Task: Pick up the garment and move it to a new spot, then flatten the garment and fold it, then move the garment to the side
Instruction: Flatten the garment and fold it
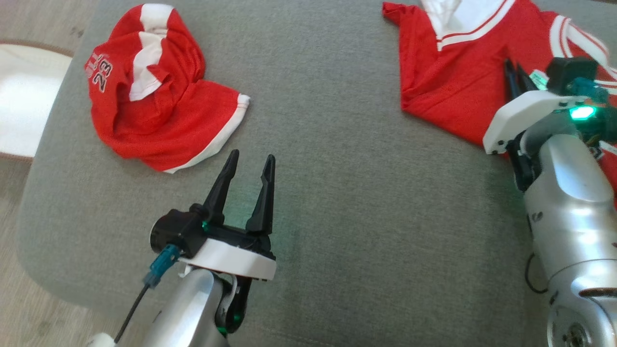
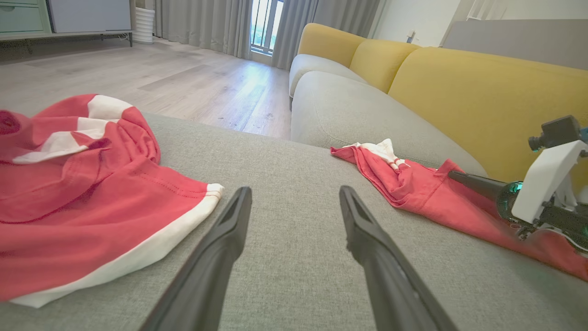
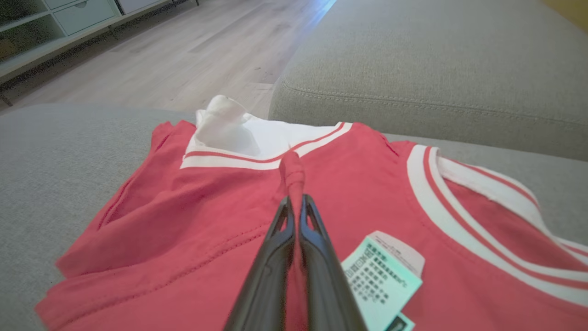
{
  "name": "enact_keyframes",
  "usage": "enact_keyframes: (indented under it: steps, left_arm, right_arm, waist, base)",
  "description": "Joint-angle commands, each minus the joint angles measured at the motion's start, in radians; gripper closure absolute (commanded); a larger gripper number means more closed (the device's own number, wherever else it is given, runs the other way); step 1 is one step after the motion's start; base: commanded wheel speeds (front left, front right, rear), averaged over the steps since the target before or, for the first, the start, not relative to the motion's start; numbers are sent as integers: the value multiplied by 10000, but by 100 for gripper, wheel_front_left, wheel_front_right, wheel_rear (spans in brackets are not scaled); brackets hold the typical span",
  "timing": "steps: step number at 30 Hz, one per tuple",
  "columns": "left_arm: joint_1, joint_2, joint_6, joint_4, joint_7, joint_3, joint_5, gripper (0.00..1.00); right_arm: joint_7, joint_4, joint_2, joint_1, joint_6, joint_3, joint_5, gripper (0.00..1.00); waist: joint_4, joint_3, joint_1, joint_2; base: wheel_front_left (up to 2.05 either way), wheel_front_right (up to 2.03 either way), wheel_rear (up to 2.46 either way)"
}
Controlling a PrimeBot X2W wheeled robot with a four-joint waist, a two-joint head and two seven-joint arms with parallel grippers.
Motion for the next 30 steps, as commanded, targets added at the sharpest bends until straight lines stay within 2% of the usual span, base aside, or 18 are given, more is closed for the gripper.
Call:
enact_keyframes:
  steps: [1,7,13,16,23,30]
  left_arm:
    - [-138,62,45,-242,-95,420,87,0]
    - [108,62,35,-178,-95,881,346,0]
    - [280,62,-51,-196,-95,1366,647,0]
    - [393,62,-82,-210,-95,1483,710,0]
    - [683,62,-53,-283,-95,1786,737,0]
    - [906,62,-97,-334,-95,2139,792,0]
  right_arm:
    - [-259,-242,239,-353,-7,327,109,100]
    - [-1237,-625,540,101,-7,1627,676,100]
    - [-1462,-2325,566,1564,-7,4330,2685,100]
    - [-1328,-3157,568,2374,-7,5288,3077,100]
    - [-721,-4397,569,3774,-7,6545,3157,100]
    - [-294,-5217,569,4514,-7,7267,3306,100]
  waist:
    - [-166,-134,0,0]
    - [-846,-644,0,0]
    - [-1320,-1183,0,0]
    - [-1437,-1412,0,0]
    - [-1438,-1872,0,0]
    - [-1210,-2111,0,0]
  base:
    - [0,0,0]
    - [0,0,0]
    - [0,0,0]
    - [0,0,0]
    - [0,0,0]
    - [0,0,0]
